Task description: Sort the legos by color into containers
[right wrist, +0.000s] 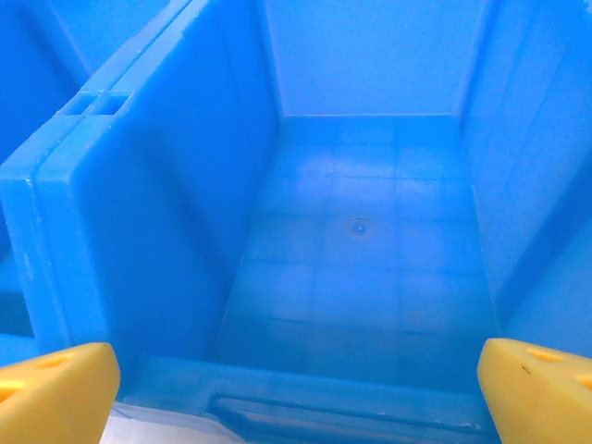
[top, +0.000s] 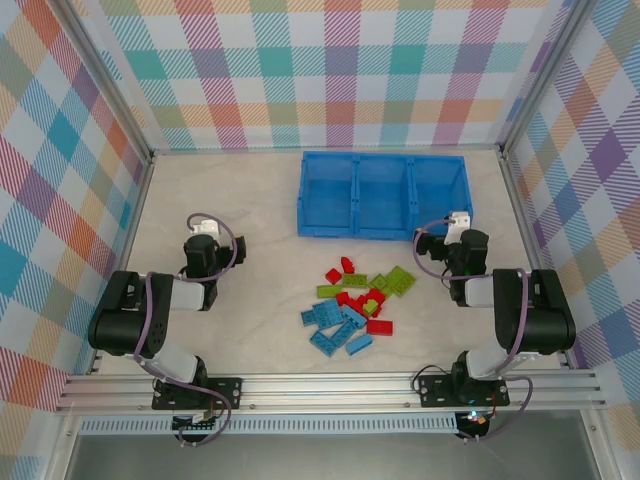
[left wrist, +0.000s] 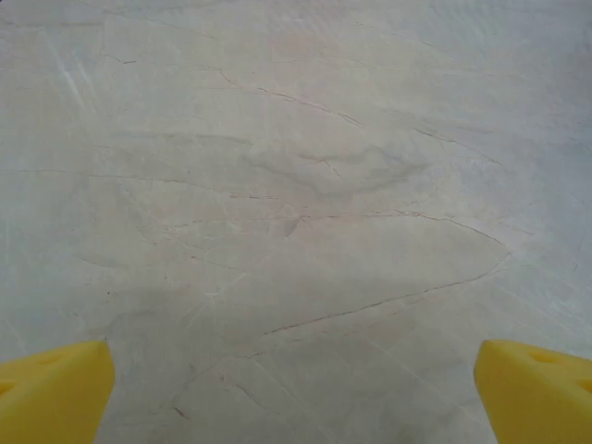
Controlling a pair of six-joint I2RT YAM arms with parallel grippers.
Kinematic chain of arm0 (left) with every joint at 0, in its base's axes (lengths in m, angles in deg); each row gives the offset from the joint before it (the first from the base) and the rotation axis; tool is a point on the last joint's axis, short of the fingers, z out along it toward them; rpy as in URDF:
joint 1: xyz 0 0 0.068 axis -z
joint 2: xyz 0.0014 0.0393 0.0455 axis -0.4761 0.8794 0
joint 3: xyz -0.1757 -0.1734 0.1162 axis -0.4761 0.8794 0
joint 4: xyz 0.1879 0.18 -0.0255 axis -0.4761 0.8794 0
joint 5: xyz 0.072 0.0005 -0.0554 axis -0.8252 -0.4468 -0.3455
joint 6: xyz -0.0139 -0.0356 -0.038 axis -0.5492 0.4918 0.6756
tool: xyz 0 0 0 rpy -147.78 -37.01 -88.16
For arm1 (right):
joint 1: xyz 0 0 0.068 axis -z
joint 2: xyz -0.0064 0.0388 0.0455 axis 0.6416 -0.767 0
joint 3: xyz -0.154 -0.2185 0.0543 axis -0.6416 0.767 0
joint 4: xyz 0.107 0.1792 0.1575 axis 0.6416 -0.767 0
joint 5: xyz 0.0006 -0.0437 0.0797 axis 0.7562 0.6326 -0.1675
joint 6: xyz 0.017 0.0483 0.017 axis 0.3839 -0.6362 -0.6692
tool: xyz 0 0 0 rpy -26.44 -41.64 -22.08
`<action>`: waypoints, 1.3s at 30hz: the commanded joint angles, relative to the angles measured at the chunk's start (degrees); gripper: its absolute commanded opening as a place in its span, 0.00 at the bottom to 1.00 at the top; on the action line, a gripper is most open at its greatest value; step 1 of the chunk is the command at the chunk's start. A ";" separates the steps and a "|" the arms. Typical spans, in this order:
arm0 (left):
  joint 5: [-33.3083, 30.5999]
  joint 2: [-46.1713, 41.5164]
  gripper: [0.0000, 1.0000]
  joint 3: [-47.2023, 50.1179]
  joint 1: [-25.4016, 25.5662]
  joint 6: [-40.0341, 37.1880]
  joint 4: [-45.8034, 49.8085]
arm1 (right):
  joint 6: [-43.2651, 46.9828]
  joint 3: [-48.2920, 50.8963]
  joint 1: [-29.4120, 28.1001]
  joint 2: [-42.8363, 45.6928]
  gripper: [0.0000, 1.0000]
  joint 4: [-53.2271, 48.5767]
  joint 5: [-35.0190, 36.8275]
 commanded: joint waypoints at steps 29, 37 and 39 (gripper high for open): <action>1.31 -3.61 1.00 -1.76 0.08 -0.78 2.13 | -24.62 -6.63 -3.79 39.29 1.00 -52.04 9.52; 2.42 -30.88 1.00 -2.76 9.41 0.29 21.73 | -28.70 -16.70 -10.31 36.40 0.99 -79.13 -0.21; 3.30 -36.54 1.00 -5.90 15.71 -0.40 27.32 | -29.58 -17.00 -14.21 33.54 0.97 -80.97 1.38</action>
